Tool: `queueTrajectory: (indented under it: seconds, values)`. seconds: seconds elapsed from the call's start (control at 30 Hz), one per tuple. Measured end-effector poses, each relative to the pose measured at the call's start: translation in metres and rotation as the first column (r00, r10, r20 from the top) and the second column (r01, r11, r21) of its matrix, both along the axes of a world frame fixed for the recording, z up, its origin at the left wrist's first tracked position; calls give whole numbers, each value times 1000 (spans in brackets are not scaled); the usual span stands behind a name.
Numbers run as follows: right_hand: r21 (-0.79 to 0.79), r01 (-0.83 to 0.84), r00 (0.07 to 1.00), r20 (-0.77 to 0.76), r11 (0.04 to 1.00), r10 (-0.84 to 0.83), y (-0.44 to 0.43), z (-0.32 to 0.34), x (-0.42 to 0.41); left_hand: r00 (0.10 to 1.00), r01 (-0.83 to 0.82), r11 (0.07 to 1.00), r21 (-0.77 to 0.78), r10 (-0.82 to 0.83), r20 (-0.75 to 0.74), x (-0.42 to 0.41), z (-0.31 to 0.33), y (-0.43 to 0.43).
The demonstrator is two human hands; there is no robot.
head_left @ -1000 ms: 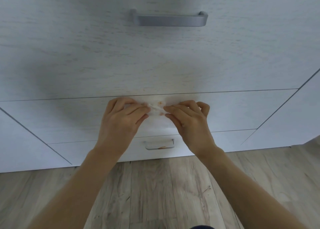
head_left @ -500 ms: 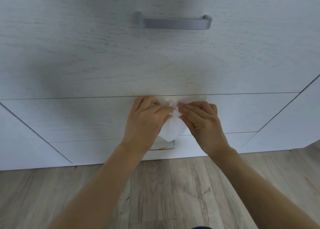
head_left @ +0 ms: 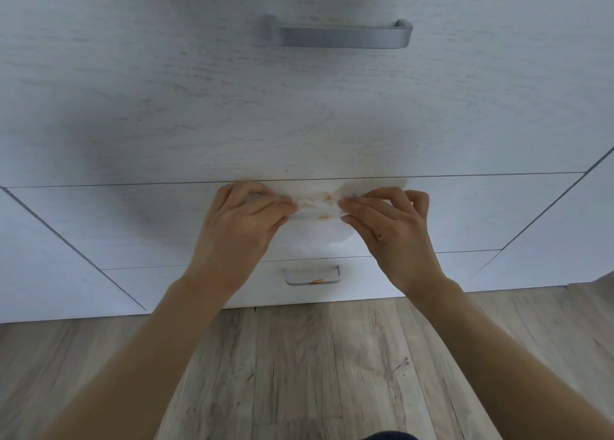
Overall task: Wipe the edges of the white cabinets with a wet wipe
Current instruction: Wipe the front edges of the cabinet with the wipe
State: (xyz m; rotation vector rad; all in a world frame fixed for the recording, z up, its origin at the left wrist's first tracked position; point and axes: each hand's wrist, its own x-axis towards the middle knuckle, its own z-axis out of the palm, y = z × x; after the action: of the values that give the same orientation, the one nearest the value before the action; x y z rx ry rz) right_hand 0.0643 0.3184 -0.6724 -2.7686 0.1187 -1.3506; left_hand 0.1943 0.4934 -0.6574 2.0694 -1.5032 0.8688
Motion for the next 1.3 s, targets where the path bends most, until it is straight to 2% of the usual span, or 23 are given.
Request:
queueTrajectory:
  seconds: [0.17, 0.4, 0.53, 0.63, 0.8, 0.93, 1.0, 1.07, 1.17, 1.23, 1.3]
  values:
    - [25, 40, 999, -17, 999, -39, 7, -3, 5, 991, -87, 996, 37, 91, -97, -8, -4, -12]
    - [305, -9, 1000, -19, 952, 15, 7, 1, 8, 988, -73, 997, -28, 68, -139, -7, -8, -10]
    - [377, -3, 1000, 6, 926, 1, 11, 1, 9, 986, -44, 998, -51, 36, -161, -7, -5, -10]
    - [383, 3, 999, 43, 924, -21, 15, 1, 7, 987, -19, 995, -100, 3, -158, -10, -2, -9]
    - [284, -12, 997, 83, 959, -12, 16, -2, -3, 998, 45, 995, -87, -48, -32, -18, -5, 0]
    - [237, -82, 996, -22, 968, 90, 15, -23, -19, 997, 72, 997, -6, -72, 36, -24, -26, 9]
    - [314, -90, 983, -125, 945, 135, 15, -38, -24, 995, 85, 994, 64, -82, -48, -27, -43, 10]
    - [374, -63, 965, -214, 925, 152, 14, -55, -24, 980, 70, 987, 144, -41, -197, -31, -62, 6]
    - [391, 7, 932, -335, 920, 135, 15, -81, -18, 919, 57, 958, 280, 60, -390, -35, -91, -3]
    - [405, 64, 914, -391, 912, 110, 15, -97, -12, 888, 39, 920, 391, 148, -436, -35, -109, -11]
    - [412, 101, 901, -424, 905, 92, 15, -109, -6, 862, 24, 904, 428, 198, -467, -33, -123, -17]
